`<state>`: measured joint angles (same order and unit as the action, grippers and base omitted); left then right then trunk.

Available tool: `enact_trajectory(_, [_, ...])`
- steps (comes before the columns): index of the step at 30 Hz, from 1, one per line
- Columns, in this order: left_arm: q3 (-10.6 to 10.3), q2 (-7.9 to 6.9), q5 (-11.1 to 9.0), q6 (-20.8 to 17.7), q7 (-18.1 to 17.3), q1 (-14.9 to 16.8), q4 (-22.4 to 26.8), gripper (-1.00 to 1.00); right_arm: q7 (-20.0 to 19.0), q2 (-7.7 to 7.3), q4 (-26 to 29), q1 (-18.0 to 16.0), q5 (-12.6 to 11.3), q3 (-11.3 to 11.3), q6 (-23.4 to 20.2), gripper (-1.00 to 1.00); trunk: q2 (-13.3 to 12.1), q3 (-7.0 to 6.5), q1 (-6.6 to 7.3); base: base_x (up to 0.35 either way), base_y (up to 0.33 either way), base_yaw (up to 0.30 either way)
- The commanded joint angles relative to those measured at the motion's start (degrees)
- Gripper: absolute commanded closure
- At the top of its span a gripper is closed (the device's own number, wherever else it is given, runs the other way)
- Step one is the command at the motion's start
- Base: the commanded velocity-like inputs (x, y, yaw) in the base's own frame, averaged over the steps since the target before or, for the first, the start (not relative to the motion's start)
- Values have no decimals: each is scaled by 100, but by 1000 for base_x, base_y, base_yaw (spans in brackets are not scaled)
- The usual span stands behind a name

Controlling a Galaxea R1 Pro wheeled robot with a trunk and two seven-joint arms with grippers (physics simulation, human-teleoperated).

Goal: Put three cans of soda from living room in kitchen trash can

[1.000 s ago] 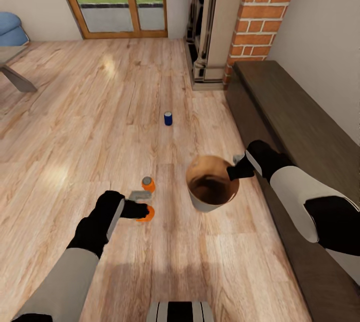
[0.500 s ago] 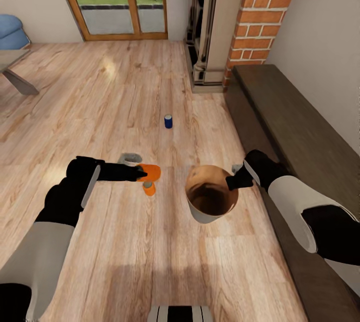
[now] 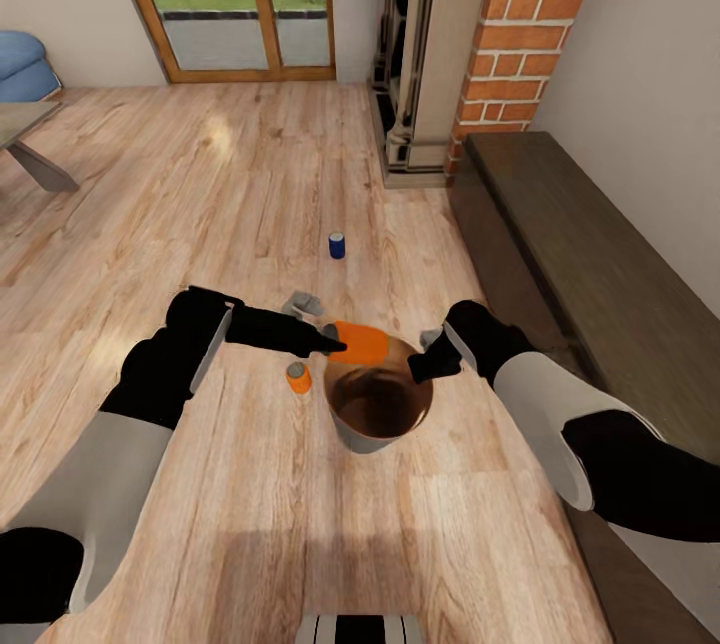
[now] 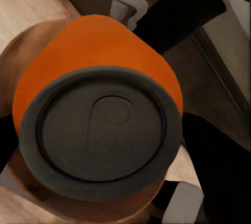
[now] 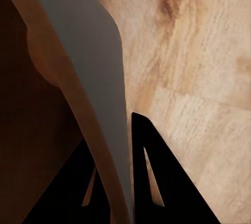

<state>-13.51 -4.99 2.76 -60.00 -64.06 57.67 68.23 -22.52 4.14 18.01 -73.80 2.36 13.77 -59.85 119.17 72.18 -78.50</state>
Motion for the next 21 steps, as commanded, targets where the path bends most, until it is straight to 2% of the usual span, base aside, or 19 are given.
enact_trajectory(1, [-138, 87, 22, 0, -12, 8, -119, 100, -25, 56, 1, -1, -93, -26, -15, 100, 0, -1, 1, 0, 0, 0])
enact_trajectory(2, [-216, 122, 27, 0, -15, 11, -185, 100, -25, 77, 1, 2, -93, -25, -15, 100, 0, -1, 1, 0, 0, 0])
enact_trajectory(3, [-416, 176, 35, 0, -8, 14, -358, 100, -21, 106, 1, 7, -91, -24, -15, 100, 0, -1, 1, 0, 0, 0])
enact_trajectory(4, [-512, 195, 40, 0, 0, 15, -452, 100, -20, 116, 1, 8, -90, -24, -15, 100, 0, -1, 1, 0, 0, 0])
enact_trajectory(9, [-870, 301, 53, 0, 145, 23, -893, 100, -16, 152, 12, 13, -80, -13, -15, 100, 0, -1, 1, 0, 0, 0])
enact_trajectory(11, [-944, 381, 64, 0, 385, 24, -994, 100, -16, 159, 21, 14, -74, -9, -15, 100, 0, -1, 1, 0, 0, 0])
enact_trajectory(14, [-998, 477, 215, 0, 724, 23, -1068, 100, -15, 167, 43, 14, -70, -5, -15, 100, 0, -1, 1, 0, 0, 0])
enact_trajectory(16, [-1010, 494, 295, 0, 787, 24, -1080, 100, -15, 170, 47, 15, -70, -3, -15, 100, 0, -1, 1, 0, 0, 0])
enact_trajectory(21, [-1021, 561, 659, 0, 900, 19, -1098, 100, -15, 191, 53, 15, -78, 2, -15, 100, 0, -1, 1, 0, 0, 0])
